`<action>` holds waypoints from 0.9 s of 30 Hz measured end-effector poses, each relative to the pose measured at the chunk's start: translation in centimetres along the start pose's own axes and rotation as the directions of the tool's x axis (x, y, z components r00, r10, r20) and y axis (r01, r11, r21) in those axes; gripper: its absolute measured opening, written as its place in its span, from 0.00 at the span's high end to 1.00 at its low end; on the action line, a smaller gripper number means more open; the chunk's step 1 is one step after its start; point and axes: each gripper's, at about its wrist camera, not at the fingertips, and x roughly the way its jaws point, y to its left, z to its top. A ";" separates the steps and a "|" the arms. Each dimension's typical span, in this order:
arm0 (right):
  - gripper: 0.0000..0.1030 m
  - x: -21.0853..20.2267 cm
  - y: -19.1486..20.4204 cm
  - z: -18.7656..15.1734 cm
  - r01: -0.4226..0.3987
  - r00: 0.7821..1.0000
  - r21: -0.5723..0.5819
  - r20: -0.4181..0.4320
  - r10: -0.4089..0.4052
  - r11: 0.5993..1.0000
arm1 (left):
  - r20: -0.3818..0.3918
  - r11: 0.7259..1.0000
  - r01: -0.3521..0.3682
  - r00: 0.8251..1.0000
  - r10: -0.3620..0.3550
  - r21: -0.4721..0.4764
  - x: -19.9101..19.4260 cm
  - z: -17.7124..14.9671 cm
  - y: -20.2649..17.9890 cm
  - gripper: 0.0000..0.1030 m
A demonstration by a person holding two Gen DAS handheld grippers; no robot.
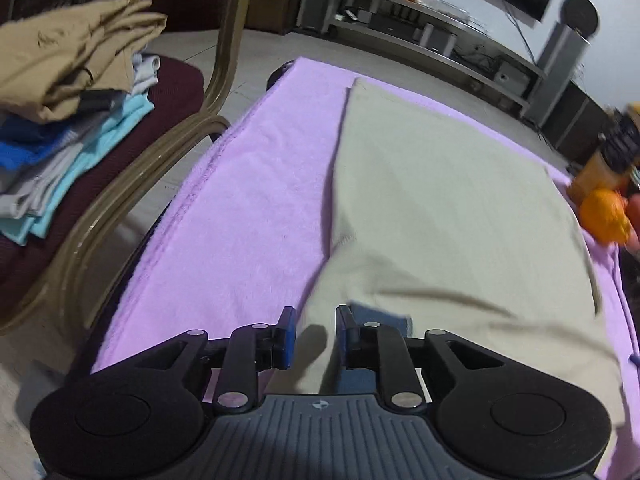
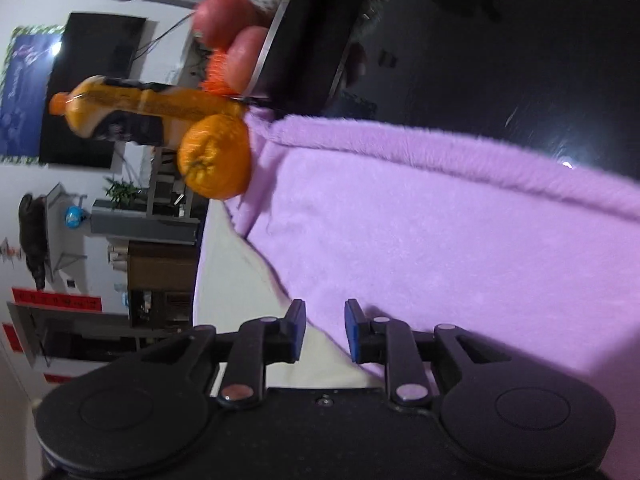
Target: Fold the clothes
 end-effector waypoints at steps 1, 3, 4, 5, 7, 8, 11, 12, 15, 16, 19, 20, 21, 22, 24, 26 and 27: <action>0.79 -0.7 0.6 -0.4 0.012 1.000 -0.041 -0.014 -0.013 0.999 | 0.000 1.000 0.010 1.000 -0.010 0.019 -0.9 -0.6 -0.2 0.82; 0.74 -1.9 1.7 -1.5 0.048 0.997 -0.130 -0.051 -0.055 0.990 | -0.007 0.997 0.045 0.999 -0.044 0.059 -2.1 -1.9 -0.9 0.80; 0.70 -2.2 2.3 -2.5 0.073 0.993 -0.181 -0.076 -0.088 0.981 | -0.014 0.995 0.059 0.998 -0.058 0.080 -2.5 -2.6 -1.4 0.80; 0.69 -2.4 2.7 -3.6 0.090 0.988 -0.234 -0.102 -0.117 0.968 | -0.024 0.992 0.071 0.997 -0.069 0.105 -2.7 -3.2 -2.0 0.79; 0.69 -2.6 3.5 -5.9 0.114 0.973 -0.340 -0.150 -0.174 0.933 | -0.045 0.985 0.087 0.996 -0.081 0.150 -2.7 -4.3 -3.2 0.77; 0.69 -2.5 4.0 -7.1 0.108 0.967 -0.394 -0.171 -0.189 0.913 | -0.055 0.981 0.091 0.995 -0.083 0.171 -2.6 -4.8 -3.8 0.74; 0.69 -1.6 6.0 -10.9 0.065 0.947 -0.554 -0.228 -0.226 0.830 | -0.096 0.974 0.120 0.990 -0.104 0.193 -1.7 -5.2 -5.5 0.73; 0.69 -1.2 6.7 -11.9 0.049 0.944 -0.603 -0.233 -0.234 0.796 | -0.106 0.972 0.130 0.988 -0.110 0.198 -1.3 -5.3 -6.0 0.73; 0.70 0.3 9.5 -14.5 0.028 0.957 -0.751 -0.172 -0.236 0.660 | -0.088 0.954 0.099 0.993 -0.077 0.283 -0.1 -5.3 -8.2 0.73; 0.70 0.8 10.3 -15.2 0.040 0.960 -0.793 -0.138 -0.242 0.608 | -0.093 0.946 0.090 0.994 -0.063 0.312 0.4 -5.6 -8.9 0.73; 0.69 2.4 9.6 -16.7 0.068 0.940 -0.845 -0.125 -0.319 0.531 | -0.093 0.921 0.059 0.995 -0.026 0.385 0.8 -7.3 -9.9 0.73; 0.69 3.0 9.3 -17.2 0.075 0.931 -0.859 -0.122 -0.345 0.506 | -0.076 0.911 0.049 0.997 -0.019 0.409 0.4 -8.1 -10.1 0.72; 0.68 2.5 8.9 -17.6 0.071 0.924 -0.865 -0.130 -0.358 0.497 | -0.098 0.905 0.070 0.995 -0.032 0.419 -0.1 -8.8 -10.0 0.69; 0.68 1.8 8.5 -18.0 0.063 0.919 -0.868 -0.142 -0.368 0.492 | -0.116 0.900 0.090 0.992 -0.044 0.427 -0.6 -9.5 -9.9 0.69; 0.67 0.3 7.7 -18.7 0.046 0.907 -0.874 -0.166 -0.387 0.484 | -0.115 0.896 0.110 0.991 -0.066 0.430 -1.8 -10.7 -9.3 0.68; 0.67 -1.2 6.8 -19.5 0.029 0.894 -0.879 -0.189 -0.405 0.475 | -0.138 0.903 0.131 0.987 -0.081 0.409 -2.5 -10.7 -8.7 0.68; 0.67 -2.1 6.5 -19.5 0.028 0.900 -0.872 -0.191 -0.391 0.489 | -0.152 0.912 0.141 0.984 -0.089 0.385 -2.9 -10.6 -8.2 0.68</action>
